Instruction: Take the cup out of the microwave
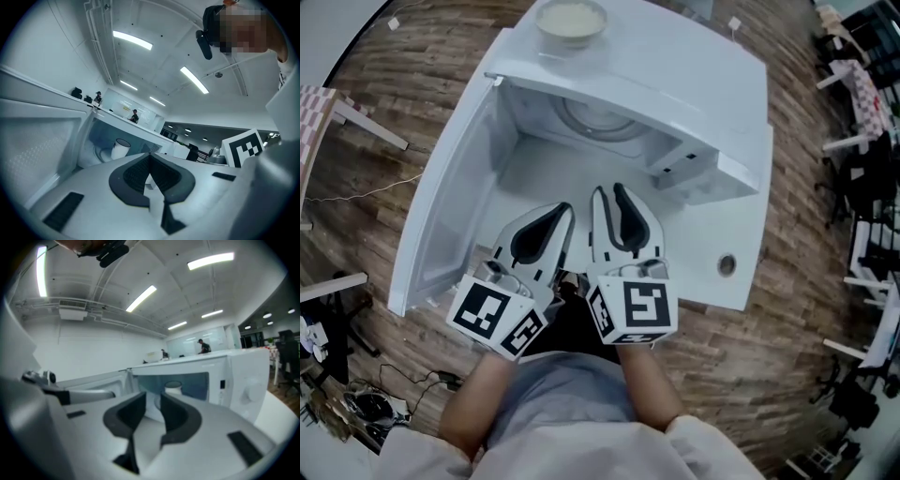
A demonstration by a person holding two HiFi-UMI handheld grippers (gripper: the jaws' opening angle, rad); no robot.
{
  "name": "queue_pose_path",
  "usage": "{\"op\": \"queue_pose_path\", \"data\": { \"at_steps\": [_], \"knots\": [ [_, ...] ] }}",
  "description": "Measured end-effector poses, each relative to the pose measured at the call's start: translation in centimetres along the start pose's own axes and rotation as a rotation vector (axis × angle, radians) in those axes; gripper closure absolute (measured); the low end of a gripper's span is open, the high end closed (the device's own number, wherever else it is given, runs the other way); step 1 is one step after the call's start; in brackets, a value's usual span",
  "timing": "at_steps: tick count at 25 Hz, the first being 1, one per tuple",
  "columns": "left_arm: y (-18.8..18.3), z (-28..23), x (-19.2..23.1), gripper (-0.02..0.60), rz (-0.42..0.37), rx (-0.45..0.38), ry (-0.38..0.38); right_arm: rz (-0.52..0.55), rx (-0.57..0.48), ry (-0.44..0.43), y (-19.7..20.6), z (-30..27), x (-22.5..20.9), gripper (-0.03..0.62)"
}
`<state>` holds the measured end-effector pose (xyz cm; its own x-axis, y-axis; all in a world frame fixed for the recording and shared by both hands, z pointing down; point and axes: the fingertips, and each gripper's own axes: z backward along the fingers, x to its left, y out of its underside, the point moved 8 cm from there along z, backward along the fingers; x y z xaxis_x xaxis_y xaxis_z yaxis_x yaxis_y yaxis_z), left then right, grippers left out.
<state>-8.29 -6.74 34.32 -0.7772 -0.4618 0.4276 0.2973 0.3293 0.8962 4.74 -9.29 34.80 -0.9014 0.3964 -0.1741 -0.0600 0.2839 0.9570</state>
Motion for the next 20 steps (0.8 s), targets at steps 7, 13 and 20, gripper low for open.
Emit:
{"op": "queue_pose_path", "data": {
  "at_steps": [7, 13, 20],
  "knots": [
    [0.4, -0.8, 2.2, 0.572, 0.014, -0.005, -0.028, 0.013, 0.005, 0.034, 1.5, -3.0, -1.5, 0.44],
    [0.8, -0.8, 3.7, 0.572, 0.041, -0.003, -0.028, 0.052, 0.006, 0.083, 3.1, -6.5, -1.9, 0.407],
    [0.6, -1.1, 4.9, 0.572, 0.047, 0.006, -0.026, 0.046, 0.02, 0.125, 4.3, -10.0, -2.5, 0.377]
  ]
}}
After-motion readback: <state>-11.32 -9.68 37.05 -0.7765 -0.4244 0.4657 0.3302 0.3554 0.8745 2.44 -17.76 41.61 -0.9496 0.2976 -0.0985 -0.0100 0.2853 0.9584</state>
